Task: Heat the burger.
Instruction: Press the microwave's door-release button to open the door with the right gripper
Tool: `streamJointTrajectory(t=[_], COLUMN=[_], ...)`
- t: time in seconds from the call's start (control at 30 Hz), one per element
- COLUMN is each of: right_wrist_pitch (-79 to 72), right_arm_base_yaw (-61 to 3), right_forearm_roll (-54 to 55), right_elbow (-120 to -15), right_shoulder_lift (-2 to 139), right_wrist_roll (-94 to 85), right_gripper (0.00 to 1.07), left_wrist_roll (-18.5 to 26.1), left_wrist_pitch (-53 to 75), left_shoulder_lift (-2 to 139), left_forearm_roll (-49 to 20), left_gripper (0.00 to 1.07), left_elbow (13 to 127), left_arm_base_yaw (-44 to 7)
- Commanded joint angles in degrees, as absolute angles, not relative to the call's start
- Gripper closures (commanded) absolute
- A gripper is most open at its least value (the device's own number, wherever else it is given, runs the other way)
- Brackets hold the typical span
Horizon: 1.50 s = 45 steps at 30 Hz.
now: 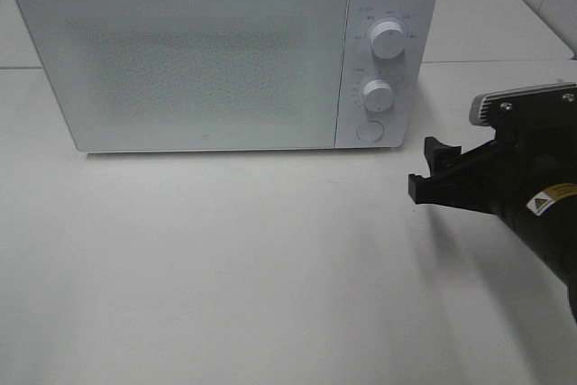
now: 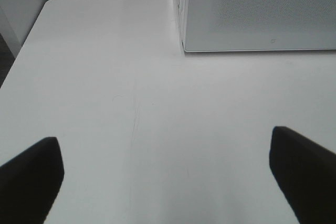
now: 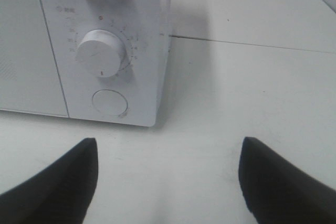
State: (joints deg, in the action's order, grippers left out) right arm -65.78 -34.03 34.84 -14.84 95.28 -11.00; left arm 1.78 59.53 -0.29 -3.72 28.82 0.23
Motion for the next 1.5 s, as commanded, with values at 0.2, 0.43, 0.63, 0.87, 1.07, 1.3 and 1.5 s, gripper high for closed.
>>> streamJointTrajectory(t=[0.2, 0.43, 0.63, 0.87, 1.07, 1.3, 1.5], right_wrist_pitch=[-68.3, -68.1, -68.2, -68.2, -68.2, -68.3, -68.0], right_arm_base_yaw=[-42.3, -44.6, -44.6, -44.6, -44.6, -44.6, -44.6], right_forearm_roll=[42.0, 44.1, 44.1, 44.1, 44.1, 44.1, 44.1], right_elbow=[-19.2, -21.0, -21.0, -21.0, -21.0, -21.0, -21.0], right_shoulder_lift=[99.5, 100.4, 100.4, 100.4, 100.4, 100.4, 100.4], right_wrist_roll=[-12.0, -12.0, -6.5, 9.6, 30.1, 57.8, 71.3], right_gripper=[0.36, 0.36, 0.36, 0.37, 0.43, 0.65, 0.94], left_wrist_roll=[1.3, 1.3, 1.3, 1.3, 1.3, 1.3, 1.3], left_wrist_pitch=[59.4, 59.4, 59.4, 59.4, 59.4, 59.4, 59.4], left_shoulder_lift=[-1.4, -1.4, -1.4, -1.4, -1.4, -1.4, -1.4], left_forearm_roll=[-4.0, -4.0, -4.0, -4.0, -4.0, -4.0, -4.0], left_gripper=[0.07, 0.07, 0.07, 0.07, 0.07, 0.07, 0.07], left_elbow=[28.6, 28.6, 28.6, 28.6, 28.6, 28.6, 28.6], left_arm_base_yaw=[0.3, 0.3, 0.3, 0.3, 0.3, 0.3, 0.3])
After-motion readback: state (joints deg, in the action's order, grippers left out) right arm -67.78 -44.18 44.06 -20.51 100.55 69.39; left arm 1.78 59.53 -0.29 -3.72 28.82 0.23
